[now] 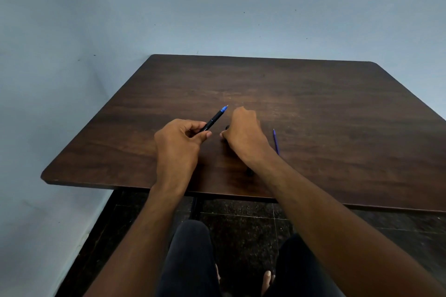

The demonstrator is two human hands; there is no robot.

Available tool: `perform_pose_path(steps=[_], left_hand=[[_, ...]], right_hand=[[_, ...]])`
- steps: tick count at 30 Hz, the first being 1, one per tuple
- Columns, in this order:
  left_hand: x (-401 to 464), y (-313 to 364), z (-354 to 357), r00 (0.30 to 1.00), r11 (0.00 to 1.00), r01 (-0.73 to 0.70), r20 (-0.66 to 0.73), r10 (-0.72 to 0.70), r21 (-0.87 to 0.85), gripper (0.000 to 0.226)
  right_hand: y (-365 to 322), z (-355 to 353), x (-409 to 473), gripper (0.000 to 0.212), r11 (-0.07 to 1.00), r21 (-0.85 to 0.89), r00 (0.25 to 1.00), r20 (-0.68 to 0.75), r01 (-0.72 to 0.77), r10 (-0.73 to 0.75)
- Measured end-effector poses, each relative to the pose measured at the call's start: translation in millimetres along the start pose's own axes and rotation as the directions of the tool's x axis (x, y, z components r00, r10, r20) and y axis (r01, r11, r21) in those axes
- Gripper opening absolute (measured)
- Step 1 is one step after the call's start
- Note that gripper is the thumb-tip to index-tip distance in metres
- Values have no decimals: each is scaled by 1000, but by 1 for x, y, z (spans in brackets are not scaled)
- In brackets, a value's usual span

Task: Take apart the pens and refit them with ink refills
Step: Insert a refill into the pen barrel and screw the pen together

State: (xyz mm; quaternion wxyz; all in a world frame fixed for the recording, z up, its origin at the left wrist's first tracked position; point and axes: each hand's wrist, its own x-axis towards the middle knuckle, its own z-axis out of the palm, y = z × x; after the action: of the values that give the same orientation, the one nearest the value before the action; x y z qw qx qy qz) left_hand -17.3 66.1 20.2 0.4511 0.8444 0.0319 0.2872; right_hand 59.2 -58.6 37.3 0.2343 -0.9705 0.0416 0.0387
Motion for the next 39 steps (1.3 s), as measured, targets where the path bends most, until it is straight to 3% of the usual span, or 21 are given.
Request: perform_pose_path(steps=[6, 9, 15, 19, 23, 25, 29, 39], left_hand=[[0, 1, 3, 1000, 1000, 6, 22, -6, 6, 26], [0, 2, 4, 1000, 1000, 12, 29, -12, -7, 26], [1, 2, 4, 1000, 1000, 11, 16, -11, 4, 26], [0, 2, 6, 1000, 1000, 4, 28, -4, 12, 25], [-3, 5, 11, 998, 999, -35, 60, 35, 10, 22], [-4, 8, 14, 996, 999, -43, 73, 43, -6, 22], [-4, 12, 16, 994, 999, -53, 91, 52, -1, 21], [-3, 16, 11, 993, 995, -82, 89, 77, 57, 22]], right_hand=[[-3, 1, -2, 18, 999, 33, 1000, -30, -3, 4], [-1, 1, -5, 32, 996, 91, 1000, -6, -4, 5], [18, -9, -20, 18, 931, 355, 991, -129, 86, -42], [34, -23, -30, 10, 786, 610, 984, -177, 99, 13], [52, -36, -36, 15, 427, 902, 998, -66, 68, -19], [58, -40, -38, 19, 341, 938, 998, -63, 69, -29], [62, -45, -42, 18, 250, 965, 997, -70, 78, -41], [62, -47, -43, 12, 250, 962, 994, -101, 110, -51]])
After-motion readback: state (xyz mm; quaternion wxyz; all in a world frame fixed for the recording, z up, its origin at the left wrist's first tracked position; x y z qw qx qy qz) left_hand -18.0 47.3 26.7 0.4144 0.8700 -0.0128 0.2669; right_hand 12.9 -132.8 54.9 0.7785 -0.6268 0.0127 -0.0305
